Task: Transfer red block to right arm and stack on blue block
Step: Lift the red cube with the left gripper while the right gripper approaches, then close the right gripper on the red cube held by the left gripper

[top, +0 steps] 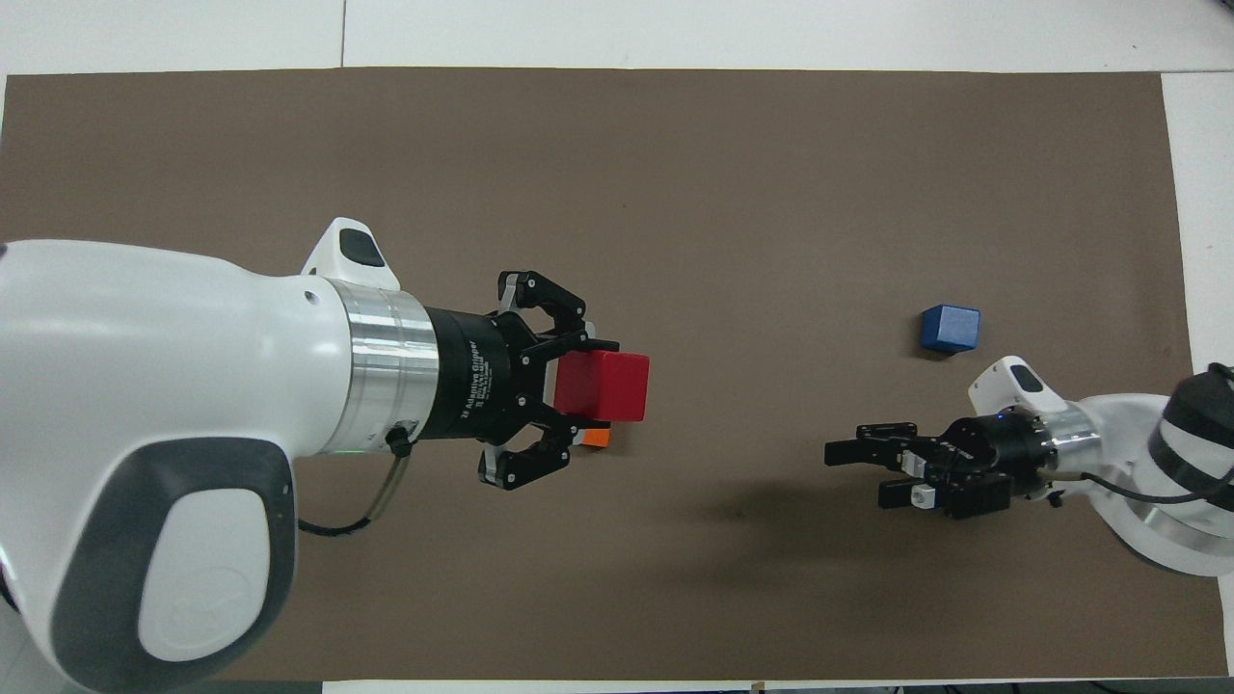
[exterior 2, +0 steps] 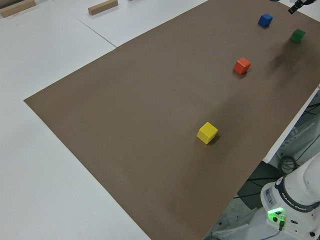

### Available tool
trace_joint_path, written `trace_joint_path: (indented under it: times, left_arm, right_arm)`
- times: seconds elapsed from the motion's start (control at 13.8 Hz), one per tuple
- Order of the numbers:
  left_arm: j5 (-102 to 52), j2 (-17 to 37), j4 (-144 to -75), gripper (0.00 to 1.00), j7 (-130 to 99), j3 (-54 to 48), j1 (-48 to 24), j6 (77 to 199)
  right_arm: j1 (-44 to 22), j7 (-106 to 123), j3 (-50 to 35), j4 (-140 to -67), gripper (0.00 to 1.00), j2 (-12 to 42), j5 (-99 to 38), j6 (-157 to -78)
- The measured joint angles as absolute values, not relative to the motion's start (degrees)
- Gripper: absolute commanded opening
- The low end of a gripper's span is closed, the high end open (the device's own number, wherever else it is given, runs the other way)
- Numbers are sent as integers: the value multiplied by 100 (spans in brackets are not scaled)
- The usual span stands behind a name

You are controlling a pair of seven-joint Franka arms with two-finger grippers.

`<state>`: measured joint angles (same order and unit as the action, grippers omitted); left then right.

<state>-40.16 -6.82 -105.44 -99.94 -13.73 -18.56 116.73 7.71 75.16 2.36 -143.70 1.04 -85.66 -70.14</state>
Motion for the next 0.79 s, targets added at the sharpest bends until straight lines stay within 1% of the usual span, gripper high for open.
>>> trace_joint_path:
  times: [0.14,0.22,0.36,0.51,0.65,0.79]
  left_arm:
    - [-4233,-708,-10902,0,-10614,-1396,-2246,12389]
    - [-4329,-745,-11064,0,-10730,-1400,-2403,12593]
    - [-4426,-887,-11433,0,-10841,-1399,-2685,13080]
    - [-4448,-1021,-11749,0,-10876,-1397,-2911,13361]
    - [-4450,-1075,-11891,0,-10878,-1396,-3067,13425]
    - [-4450,-1081,-12002,0,-10808,-1399,-3231,13572]
  right_arm:
    - [534,8185,232,-14411,100,759,-8865,-6507]
    - [462,8296,230,-14403,100,930,-9026,-6313]
    - [255,8314,228,-14409,100,1008,-9375,-6081]
    - [-66,8314,223,-14425,100,990,-9672,-6063]
    - [-347,8314,215,-14452,100,990,-9898,-6063]
    - [-495,8314,210,-14485,100,990,-10018,-6063]
